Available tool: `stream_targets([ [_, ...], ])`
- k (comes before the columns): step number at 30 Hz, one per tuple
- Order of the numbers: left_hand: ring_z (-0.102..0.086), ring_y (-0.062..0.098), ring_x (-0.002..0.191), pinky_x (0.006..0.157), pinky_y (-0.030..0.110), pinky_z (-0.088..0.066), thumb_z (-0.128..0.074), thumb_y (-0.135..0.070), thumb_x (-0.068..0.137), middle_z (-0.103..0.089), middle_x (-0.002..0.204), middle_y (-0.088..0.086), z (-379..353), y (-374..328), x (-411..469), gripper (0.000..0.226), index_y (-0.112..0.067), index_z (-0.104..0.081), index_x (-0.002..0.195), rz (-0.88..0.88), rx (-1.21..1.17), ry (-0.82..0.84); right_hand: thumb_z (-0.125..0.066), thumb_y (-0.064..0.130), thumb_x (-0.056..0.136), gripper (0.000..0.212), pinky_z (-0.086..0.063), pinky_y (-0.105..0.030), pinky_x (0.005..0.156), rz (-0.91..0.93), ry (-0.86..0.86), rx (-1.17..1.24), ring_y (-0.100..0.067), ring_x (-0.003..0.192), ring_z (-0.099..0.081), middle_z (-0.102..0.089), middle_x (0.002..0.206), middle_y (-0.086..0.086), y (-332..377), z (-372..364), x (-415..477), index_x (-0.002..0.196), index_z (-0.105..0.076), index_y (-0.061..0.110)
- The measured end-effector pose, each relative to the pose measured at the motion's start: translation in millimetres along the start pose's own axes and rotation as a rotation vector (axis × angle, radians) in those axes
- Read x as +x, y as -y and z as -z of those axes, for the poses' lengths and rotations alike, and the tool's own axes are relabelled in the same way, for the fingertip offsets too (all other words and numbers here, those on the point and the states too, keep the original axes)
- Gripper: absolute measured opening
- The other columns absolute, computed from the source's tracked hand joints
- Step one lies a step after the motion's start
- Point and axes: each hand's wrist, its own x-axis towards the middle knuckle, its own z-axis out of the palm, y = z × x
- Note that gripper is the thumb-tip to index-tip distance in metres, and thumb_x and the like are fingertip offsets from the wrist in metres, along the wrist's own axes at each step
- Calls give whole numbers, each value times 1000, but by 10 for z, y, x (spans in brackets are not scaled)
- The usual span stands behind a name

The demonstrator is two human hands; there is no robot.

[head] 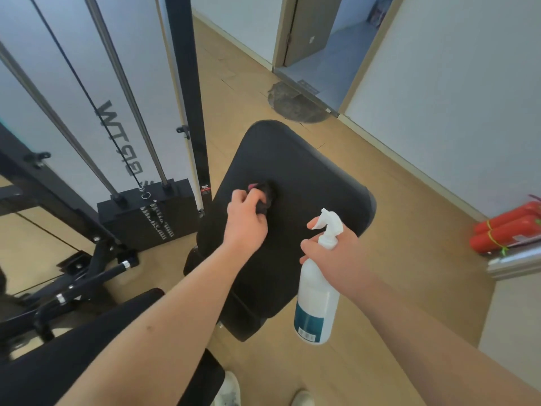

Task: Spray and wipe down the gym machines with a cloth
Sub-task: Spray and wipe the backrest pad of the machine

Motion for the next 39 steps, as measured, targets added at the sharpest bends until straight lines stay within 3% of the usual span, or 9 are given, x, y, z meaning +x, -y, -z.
stream_targets([
  [6,-46,13,111,95,25,-50,-62,-8,92,-41,121,-10,-483,-118,-835,30,-35,-58,104,-160,2,165,-64,29,86,20,-60,-39,79,-22,4,28,-16,81,-72,-75,78,3,-79,220,-89,100,-51,37],
  [9,-49,21,110,91,35,-52,-61,-10,95,-46,123,1,-674,-184,-1112,24,-27,-63,113,-172,-24,255,-64,33,86,23,-61,-40,78,-43,-9,0,-20,85,-71,-74,86,-1,-114,267,-80,105,-53,39],
  [11,-49,18,111,89,27,-49,-62,-14,97,-45,126,-1,-690,-178,-1120,24,-24,-65,118,-169,13,268,-65,32,88,23,-61,-38,76,-47,-10,-15,-19,86,-70,-74,87,0,-125,284,-67,107,-54,37],
  [14,-48,8,109,91,19,-47,-65,-15,95,-41,121,-12,-561,-100,-908,23,-30,-63,112,-123,-36,179,-63,27,90,20,-59,-36,76,-33,3,-8,-15,82,-70,-75,78,5,-117,277,-50,104,-53,37],
  [17,-53,13,110,90,20,-44,-65,-9,93,-42,120,-10,-342,-7,-525,24,-26,-59,110,57,-121,44,-63,28,91,18,-58,-32,75,-28,-2,-4,-13,80,-71,-74,75,10,-86,230,-22,102,-52,39],
  [26,-54,23,116,108,43,-47,-54,-8,100,-42,130,2,238,353,434,28,-25,-54,121,430,-314,-235,-63,36,93,19,-60,-31,77,-33,30,-65,-15,85,-71,-72,85,9,30,-7,71,107,-50,39],
  [32,-54,19,112,102,37,-50,-58,-8,98,-40,125,-3,-200,410,-221,19,-25,-54,104,346,-196,-97,-65,28,90,20,-61,-34,78,-1,72,-23,-14,81,-72,-71,76,10,42,-143,35,101,-52,40],
  [35,-55,14,103,92,24,-51,-61,-9,96,-42,117,-7,-529,425,-778,19,-26,-53,98,242,-95,22,-64,25,89,20,-59,-35,78,-4,98,-43,-15,79,-72,-72,78,5,28,-248,32,99,-53,38],
  [39,-54,9,99,83,9,-44,-64,-13,98,-43,112,-13,-694,560,-1153,16,-28,-57,99,243,-177,181,-62,26,88,18,-56,-35,74,-33,203,-160,-15,81,-69,-71,85,1,54,-459,62,100,-54,36],
])
